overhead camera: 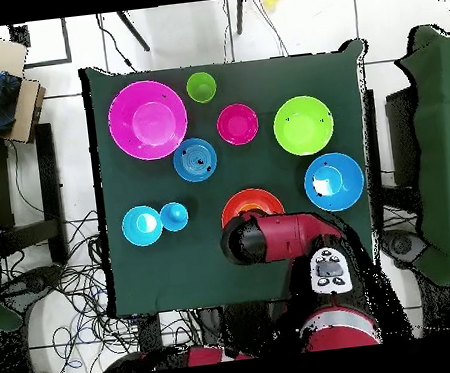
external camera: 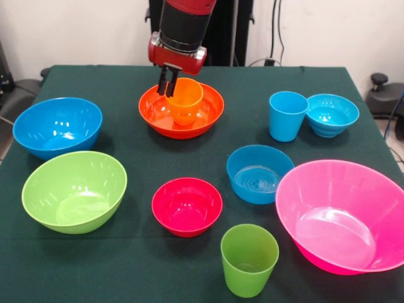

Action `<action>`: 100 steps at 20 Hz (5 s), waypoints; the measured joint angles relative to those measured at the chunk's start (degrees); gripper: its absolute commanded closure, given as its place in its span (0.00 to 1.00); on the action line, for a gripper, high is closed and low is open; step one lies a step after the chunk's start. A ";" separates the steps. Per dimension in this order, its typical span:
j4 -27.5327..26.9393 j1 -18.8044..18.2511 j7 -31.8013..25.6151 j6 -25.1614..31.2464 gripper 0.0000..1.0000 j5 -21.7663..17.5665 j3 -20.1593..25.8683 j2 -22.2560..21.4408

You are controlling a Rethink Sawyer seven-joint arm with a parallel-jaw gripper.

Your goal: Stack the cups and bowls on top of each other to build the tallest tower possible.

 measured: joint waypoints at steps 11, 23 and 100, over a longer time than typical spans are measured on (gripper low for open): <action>-0.01 -0.28 0.00 -0.04 1.00 0.00 0.00 0.00; -0.01 -0.30 0.00 -0.04 1.00 0.00 0.00 0.00; -0.01 -0.30 0.00 -0.04 0.00 0.00 -0.02 0.01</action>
